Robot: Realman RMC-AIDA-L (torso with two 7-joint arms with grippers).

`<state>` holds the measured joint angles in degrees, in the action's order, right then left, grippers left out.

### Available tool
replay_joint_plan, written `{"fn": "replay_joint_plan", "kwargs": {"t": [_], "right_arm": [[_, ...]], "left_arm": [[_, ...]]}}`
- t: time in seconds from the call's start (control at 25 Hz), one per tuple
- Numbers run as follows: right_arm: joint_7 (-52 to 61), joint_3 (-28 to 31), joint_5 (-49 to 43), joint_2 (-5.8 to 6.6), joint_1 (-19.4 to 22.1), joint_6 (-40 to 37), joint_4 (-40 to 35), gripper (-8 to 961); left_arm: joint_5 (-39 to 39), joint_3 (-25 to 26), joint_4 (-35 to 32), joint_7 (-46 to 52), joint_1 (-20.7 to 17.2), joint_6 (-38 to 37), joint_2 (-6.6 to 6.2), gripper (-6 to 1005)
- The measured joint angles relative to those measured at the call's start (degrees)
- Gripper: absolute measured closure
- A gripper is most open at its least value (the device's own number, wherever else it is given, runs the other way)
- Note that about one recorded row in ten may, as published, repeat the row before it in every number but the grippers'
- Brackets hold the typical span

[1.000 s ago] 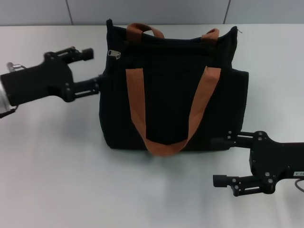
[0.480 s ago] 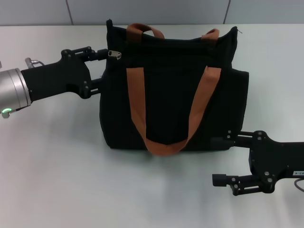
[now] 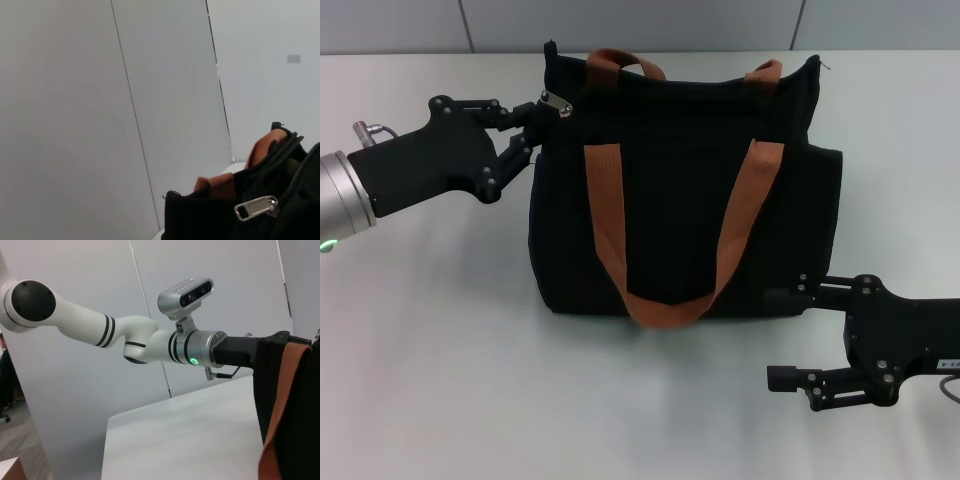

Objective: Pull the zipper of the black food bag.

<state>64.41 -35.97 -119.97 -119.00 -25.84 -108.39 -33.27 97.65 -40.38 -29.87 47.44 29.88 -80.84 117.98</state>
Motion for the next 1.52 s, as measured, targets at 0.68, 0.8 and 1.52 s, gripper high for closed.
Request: {"fn": "replay_joint_plan", "kwargs": {"t": [0.68,0.8,1.52], "right_arm": [[8.2,0.0,13.3,0.41,-1.0,-7.3,-0.2,126],[15.8,0.0,17.5,0.88,-2.6,-7.7,-1.1,127],[35.3,-2.4,19.9,2.27,-15.6,4.0,-3.7,127]], "left_arm": [[-2.9,0.3,0.3,-2.4,-1.5,-1.8,0.45,978],[-3.0,0.6,0.6,-3.1,-1.5,-1.8,0.51,978],[-6.8,0.1,2.9,-7.1,-2.0,-5.0,0.70,978]]}}
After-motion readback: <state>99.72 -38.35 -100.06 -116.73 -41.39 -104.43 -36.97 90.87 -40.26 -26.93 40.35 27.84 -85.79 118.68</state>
